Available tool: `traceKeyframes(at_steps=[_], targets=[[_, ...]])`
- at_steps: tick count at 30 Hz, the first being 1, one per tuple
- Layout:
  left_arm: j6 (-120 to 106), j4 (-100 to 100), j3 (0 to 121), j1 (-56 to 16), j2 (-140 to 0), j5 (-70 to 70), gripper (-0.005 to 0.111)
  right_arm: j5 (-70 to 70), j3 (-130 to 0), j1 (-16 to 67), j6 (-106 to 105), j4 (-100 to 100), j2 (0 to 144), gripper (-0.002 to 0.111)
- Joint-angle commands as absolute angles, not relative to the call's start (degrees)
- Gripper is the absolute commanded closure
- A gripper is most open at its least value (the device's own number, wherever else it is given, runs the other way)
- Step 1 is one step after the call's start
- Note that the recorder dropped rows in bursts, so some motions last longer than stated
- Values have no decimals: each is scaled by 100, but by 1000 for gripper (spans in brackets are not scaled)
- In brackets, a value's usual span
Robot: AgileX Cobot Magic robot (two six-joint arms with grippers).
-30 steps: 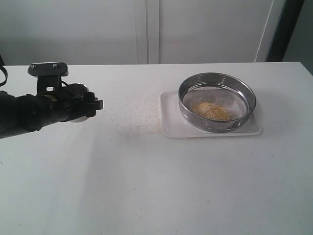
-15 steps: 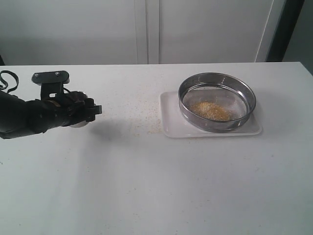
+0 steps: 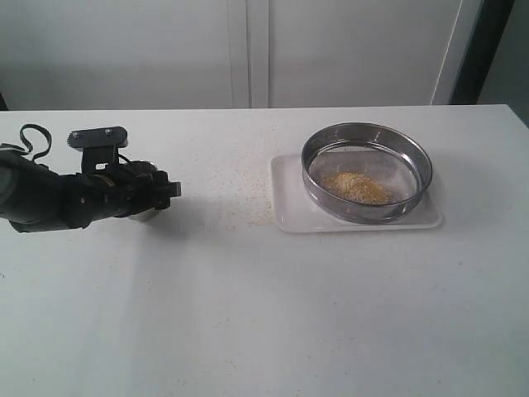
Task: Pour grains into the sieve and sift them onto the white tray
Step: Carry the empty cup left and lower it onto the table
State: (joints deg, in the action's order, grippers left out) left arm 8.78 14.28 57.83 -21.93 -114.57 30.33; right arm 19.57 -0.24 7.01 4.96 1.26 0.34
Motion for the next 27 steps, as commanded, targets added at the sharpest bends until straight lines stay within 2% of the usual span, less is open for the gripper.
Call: traceKeyframes(at_steps=[1, 3, 8, 11, 13, 27], targets=[[909, 1388, 5796, -2164, -11462, 2969, 102, 1921, 0, 684, 506, 105, 0, 108], [909, 1344, 5796, -2164, -11462, 2969, 88, 1921, 0, 684, 506, 105, 0, 108], [752, 1322, 5796, -2164, -11462, 3096, 37, 1921, 0, 684, 506, 105, 0, 108], [752, 1322, 5796, -2164, -11462, 3122, 14, 1921, 0, 684, 506, 105, 0, 108], [752, 1322, 5796, -2164, -11462, 3076, 12, 1921, 0, 684, 506, 105, 0, 108], [401, 1322, 5796, -2164, -10632, 2147, 12, 1921, 0, 684, 640, 105, 0, 108]])
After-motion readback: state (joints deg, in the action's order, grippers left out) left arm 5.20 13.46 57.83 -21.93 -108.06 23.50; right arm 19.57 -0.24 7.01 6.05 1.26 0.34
